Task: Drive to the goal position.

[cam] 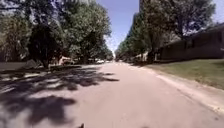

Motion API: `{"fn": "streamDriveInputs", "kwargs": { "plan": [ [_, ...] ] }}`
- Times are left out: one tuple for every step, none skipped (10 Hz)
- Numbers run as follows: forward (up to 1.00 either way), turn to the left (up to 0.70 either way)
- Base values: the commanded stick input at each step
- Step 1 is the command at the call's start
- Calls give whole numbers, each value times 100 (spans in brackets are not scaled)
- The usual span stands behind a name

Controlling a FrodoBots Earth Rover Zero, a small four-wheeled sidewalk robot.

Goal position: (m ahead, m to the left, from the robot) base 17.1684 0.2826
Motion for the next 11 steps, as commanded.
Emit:
{"fn": "streamDriveInputs", "kwargs": {
  "plan": [
    [70, 0],
    [70, 0],
    [70, 0],
    [70, 0],
    [70, 0],
    [70, 0],
    [70, 0],
    [70, 0],
    [70, 0],
    [70, 0],
    [70, 0]
  ]
}}
